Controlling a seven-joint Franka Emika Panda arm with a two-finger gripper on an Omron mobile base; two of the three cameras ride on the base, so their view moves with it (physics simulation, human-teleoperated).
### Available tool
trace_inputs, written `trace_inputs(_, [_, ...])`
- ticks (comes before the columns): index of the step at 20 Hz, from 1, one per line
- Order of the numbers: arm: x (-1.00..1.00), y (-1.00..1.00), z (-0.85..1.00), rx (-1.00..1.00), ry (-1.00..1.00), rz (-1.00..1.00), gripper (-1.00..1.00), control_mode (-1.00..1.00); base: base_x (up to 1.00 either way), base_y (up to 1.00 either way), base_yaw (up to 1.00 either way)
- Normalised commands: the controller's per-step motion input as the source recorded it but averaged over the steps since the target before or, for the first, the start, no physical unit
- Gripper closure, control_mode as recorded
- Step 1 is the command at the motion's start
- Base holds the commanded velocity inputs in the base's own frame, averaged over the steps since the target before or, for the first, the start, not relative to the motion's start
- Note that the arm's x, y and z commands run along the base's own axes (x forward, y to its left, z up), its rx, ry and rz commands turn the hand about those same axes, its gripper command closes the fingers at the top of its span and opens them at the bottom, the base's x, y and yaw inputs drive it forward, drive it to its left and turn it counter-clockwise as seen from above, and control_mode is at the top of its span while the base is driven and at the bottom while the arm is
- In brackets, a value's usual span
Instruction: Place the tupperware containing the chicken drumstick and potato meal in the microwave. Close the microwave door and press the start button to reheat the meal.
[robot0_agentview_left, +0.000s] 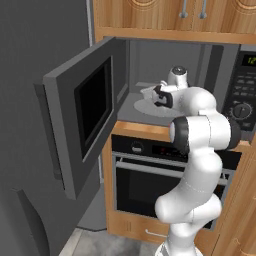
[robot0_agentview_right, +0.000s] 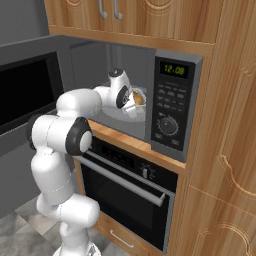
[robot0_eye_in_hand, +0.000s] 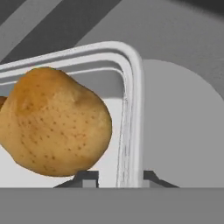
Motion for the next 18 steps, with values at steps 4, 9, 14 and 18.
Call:
trace_inputs(4, [-0.65, 0.07, 0.02, -0.05, -0.01, 0.02, -1.00, -1.00, 0.00, 0.00, 0.00])
trace_inputs(9, [-0.83, 0.33, 0.44, -0.12, -0.06, 0.05, -1.00, -1.00, 0.00, 0.00, 0.00])
trace_inputs(14, [-0.93, 0.41, 0.57, -0.15, -0.09, 0.12, -1.00, -1.00, 0.00, 0.00, 0.00])
trace_inputs(18, [-1.00, 0.32, 0.59, -0.18, -0.10, 0.19, -1.00, -1.00, 0.00, 0.00, 0.00])
